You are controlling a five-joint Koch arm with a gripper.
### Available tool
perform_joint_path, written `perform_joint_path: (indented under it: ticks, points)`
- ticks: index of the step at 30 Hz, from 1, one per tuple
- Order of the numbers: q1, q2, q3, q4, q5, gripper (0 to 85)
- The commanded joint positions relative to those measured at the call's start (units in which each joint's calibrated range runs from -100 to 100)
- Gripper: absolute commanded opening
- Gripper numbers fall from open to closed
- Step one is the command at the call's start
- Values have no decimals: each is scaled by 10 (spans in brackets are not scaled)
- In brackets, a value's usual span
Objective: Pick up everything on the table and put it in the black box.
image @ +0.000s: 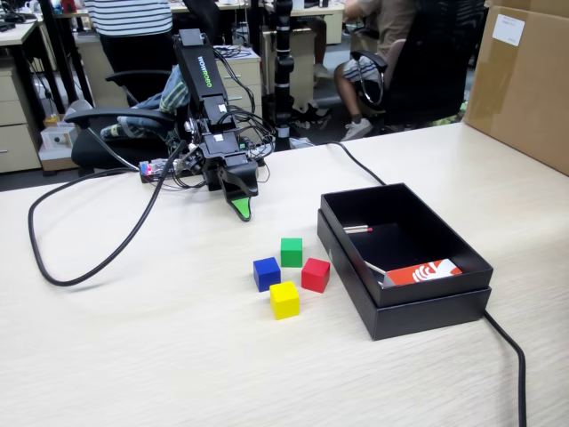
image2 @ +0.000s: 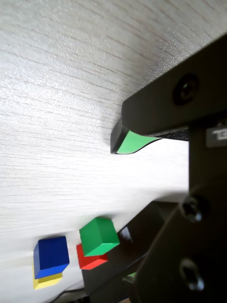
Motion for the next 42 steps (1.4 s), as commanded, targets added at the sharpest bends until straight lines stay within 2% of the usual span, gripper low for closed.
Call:
perform_joint_path:
  ticks: [1,33,42]
  points:
    - [1,0,-19,-17,-2,500]
    - [-1,1,-12,-18,-4,480]
    - [-7,19,160,-182,0,475]
